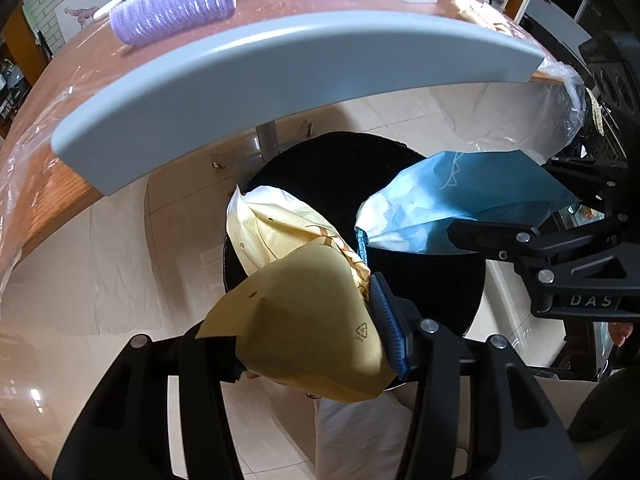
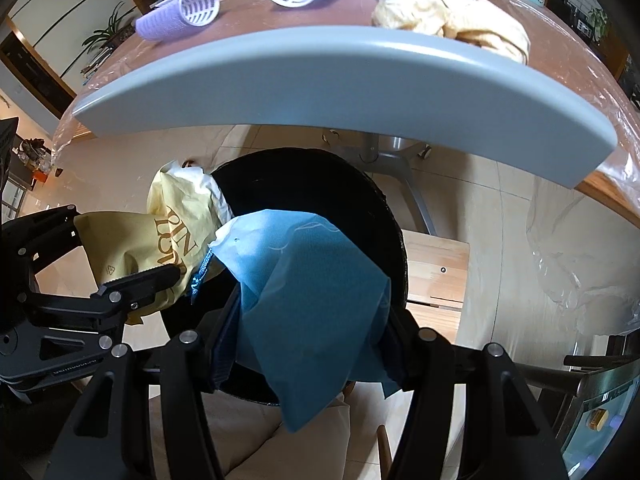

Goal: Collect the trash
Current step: 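Carry the bag and mask in both tools over the black trash bin, then open both tools to drop the bag and mask into the bin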

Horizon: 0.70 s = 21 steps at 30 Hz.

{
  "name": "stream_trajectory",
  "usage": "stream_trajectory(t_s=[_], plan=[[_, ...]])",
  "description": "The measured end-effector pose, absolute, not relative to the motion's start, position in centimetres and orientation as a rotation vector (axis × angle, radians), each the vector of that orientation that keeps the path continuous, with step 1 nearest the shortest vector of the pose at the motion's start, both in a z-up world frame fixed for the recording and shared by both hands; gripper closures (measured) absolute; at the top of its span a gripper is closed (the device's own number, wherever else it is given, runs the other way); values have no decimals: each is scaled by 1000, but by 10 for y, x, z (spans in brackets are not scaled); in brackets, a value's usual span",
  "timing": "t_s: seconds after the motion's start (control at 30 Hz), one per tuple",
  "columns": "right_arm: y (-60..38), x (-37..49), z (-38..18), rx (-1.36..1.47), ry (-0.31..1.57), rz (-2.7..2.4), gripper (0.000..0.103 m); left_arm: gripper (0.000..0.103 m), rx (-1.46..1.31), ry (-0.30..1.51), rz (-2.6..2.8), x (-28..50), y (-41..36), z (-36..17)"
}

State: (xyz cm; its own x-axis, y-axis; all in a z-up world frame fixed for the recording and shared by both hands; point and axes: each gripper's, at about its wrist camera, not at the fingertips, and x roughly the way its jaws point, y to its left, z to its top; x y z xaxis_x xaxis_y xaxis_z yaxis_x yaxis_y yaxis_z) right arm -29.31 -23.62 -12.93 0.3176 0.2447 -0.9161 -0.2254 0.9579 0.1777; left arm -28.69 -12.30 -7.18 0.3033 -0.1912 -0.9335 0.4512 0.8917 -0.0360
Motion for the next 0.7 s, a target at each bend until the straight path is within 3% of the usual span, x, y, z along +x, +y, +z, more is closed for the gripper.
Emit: stream_trajectory(t_s=[0.4, 0.5, 0.57, 0.7], plan=[[-239, -291, -131, 25, 1216, 307, 44, 50, 266, 1203, -430, -275, -130, -81], [-242, -293, -127, 29, 1187, 311, 37, 46, 255, 1183, -437, -278, -127, -75], [-243, -296, -121, 21, 1161, 303, 22, 35, 244, 1171, -422, -278, -125, -71], [-250, -302, -111, 32, 1133, 303, 18, 30, 204, 1155, -416, -279, -116, -63]])
